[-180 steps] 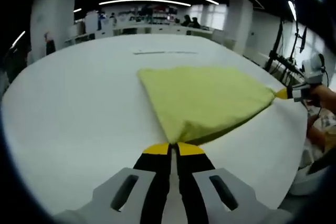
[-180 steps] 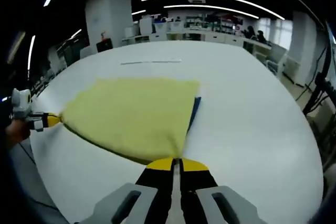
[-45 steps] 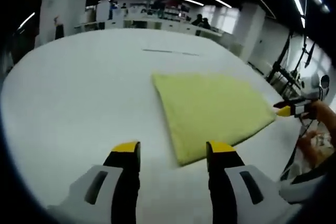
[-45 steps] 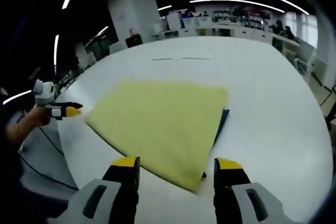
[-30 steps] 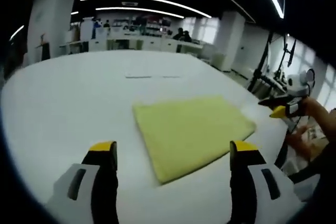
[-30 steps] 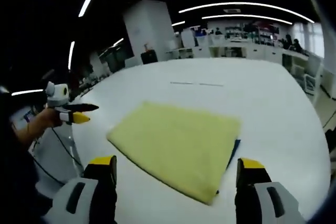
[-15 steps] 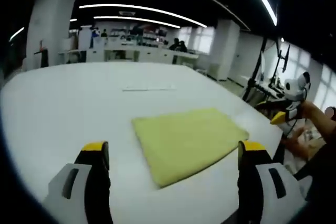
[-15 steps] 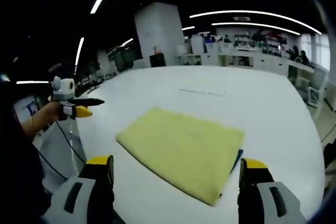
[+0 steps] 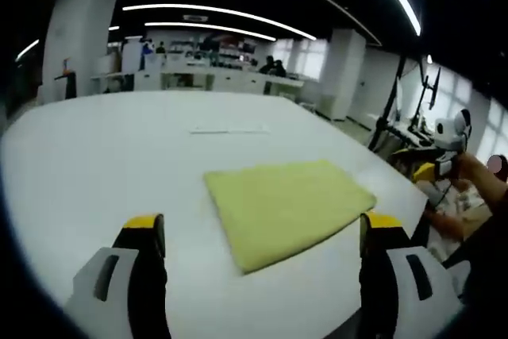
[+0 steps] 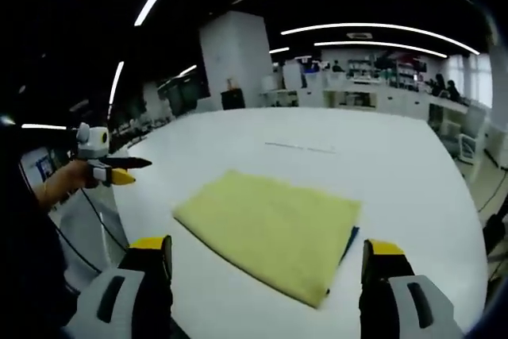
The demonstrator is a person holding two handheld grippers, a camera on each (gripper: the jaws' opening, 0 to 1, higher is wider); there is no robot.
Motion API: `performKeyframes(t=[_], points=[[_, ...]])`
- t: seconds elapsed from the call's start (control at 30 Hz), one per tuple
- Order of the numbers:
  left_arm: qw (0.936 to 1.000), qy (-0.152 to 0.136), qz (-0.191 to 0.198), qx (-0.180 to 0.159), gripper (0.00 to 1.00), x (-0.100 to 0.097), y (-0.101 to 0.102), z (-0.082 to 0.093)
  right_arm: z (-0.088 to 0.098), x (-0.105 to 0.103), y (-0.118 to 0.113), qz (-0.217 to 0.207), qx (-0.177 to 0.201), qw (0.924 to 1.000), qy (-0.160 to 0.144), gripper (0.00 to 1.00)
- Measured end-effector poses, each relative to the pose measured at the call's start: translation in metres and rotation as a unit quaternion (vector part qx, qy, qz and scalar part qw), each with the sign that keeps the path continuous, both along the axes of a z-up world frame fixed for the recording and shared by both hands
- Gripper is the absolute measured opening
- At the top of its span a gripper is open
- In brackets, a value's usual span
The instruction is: Fold the garment on the visible template until the final outline fits inside the template.
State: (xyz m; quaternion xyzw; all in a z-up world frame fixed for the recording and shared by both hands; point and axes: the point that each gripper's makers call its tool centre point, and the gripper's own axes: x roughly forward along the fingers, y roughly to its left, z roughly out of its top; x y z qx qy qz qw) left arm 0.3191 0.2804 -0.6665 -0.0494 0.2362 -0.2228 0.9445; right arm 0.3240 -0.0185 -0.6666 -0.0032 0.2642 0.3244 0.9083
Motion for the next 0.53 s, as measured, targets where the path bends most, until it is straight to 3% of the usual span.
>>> performKeyframes(t=[0.53], points=[[0.9999, -0.002, 0.01, 0.009, 0.96, -0.0002, 0.0063, -0.0027, -0.0078, -0.0028, 0.0003, 0.0, -0.006, 0.9999, 0.016, 0.99]])
